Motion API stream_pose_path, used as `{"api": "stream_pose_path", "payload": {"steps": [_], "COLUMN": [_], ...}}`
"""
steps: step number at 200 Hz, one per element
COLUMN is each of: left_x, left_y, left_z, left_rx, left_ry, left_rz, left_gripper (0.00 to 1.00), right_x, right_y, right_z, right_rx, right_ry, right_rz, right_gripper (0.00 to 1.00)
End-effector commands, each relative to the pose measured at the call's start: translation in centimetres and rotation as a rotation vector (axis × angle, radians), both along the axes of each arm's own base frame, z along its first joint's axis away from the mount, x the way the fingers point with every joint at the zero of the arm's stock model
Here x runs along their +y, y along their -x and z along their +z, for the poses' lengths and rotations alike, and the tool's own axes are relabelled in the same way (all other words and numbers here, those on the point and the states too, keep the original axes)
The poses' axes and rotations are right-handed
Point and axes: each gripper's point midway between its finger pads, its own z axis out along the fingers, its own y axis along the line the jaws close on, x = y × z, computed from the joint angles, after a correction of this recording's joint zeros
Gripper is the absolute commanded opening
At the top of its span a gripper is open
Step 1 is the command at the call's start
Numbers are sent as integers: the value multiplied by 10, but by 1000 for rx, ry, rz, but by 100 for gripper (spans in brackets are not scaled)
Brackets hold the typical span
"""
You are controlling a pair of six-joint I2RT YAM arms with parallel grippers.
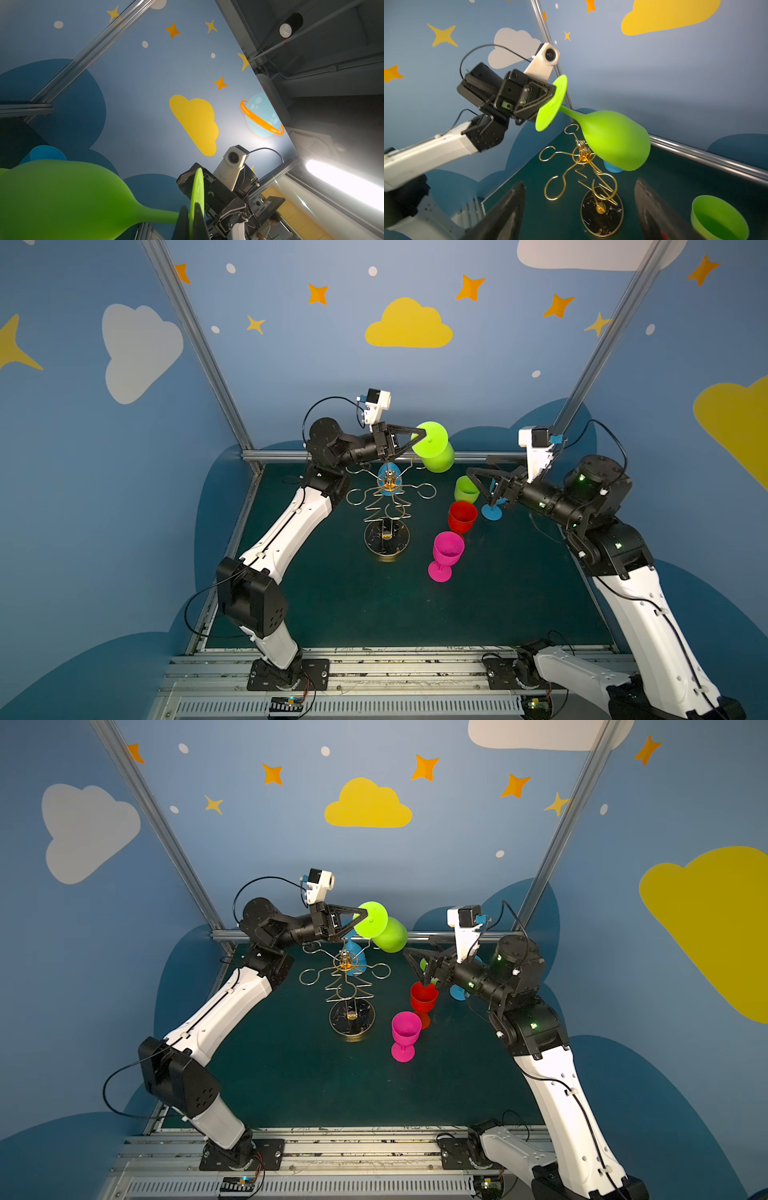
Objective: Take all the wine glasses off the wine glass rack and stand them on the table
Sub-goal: 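Carry the green glass with the left gripper while the right gripper draws back, then close the right gripper on the green glass bowl held by the left gripper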
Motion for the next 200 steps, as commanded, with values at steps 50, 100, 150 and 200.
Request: {"api": "stream_pose_path", "payload": {"steps": [50,100,150,200], "left_x": [1,6,11,14], "left_y": [-13,-10,4,14], "left_z": [-6,-2,3,5], "left_rx": [202,161,102,78], "left_ry": [16,111,72,68], "left_rz": [-24,-54,-11,-7], "left_gripper": [3,3,3,3], "right_x": [25,36,48,63], "right_y": [1,-7,-30,-48], "right_z": [-9,-27,-35,-44], "right_rx": [-265,-319,-380,-385], "right_ry": [104,148,213,243], "right_rz": [136,154,130,142], "right_gripper": [84,85,86,86]}}
